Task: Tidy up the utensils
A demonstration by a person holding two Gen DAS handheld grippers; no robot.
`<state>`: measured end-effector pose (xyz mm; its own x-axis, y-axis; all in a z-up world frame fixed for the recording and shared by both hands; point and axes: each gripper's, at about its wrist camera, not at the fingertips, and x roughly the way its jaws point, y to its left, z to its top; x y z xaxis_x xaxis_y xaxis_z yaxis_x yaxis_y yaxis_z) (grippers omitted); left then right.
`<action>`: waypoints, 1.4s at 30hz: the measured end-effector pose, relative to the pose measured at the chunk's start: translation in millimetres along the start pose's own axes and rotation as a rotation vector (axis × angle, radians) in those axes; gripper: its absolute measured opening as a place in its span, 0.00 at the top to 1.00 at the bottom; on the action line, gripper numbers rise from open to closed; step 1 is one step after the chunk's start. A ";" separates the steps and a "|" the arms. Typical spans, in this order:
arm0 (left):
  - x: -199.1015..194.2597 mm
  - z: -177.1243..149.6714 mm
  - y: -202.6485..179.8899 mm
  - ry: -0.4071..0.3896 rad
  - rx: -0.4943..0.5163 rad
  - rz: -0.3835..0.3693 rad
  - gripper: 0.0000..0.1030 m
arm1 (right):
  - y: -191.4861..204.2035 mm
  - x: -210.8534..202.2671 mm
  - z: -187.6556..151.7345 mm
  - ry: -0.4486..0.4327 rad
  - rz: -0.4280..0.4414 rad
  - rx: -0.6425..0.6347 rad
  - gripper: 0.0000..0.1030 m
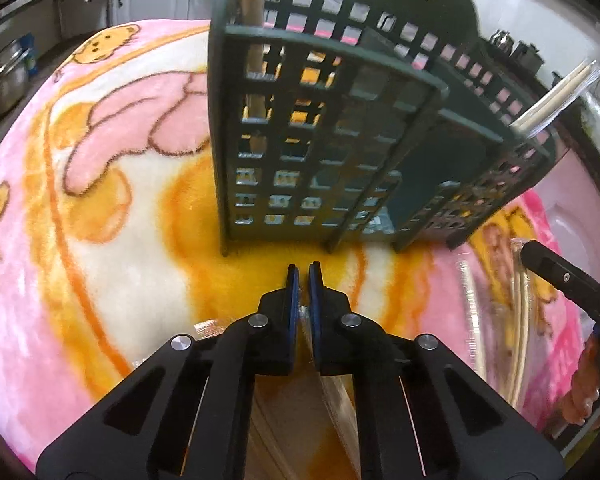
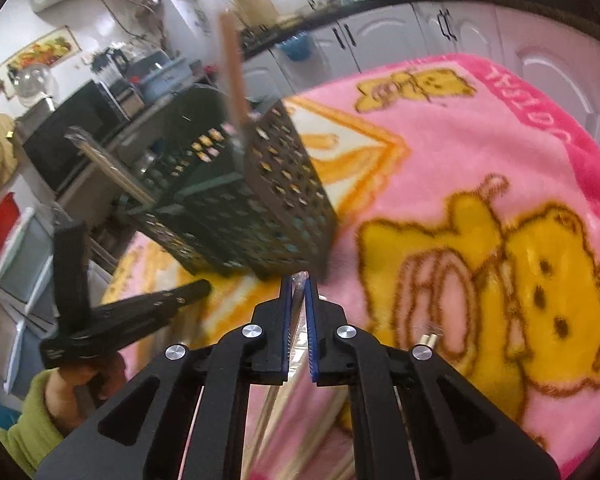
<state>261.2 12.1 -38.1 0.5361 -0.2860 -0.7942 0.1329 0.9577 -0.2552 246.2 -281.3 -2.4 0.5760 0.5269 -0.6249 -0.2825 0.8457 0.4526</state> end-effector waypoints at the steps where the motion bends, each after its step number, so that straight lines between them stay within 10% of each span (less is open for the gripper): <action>1: -3.0 0.0 -2.4 -0.009 0.003 -0.006 0.97 | 3.3 -4.4 1.2 -0.010 0.010 -0.007 0.94; 42: -171.1 41.5 -63.0 -0.445 0.117 -0.140 1.00 | 97.5 -113.3 28.7 -0.377 0.097 -0.251 0.99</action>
<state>195.7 2.0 136.8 0.8077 -0.3955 -0.4372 0.3081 0.9155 -0.2588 175.4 -260.9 130.8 0.7635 0.5766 -0.2909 -0.4990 0.8127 0.3009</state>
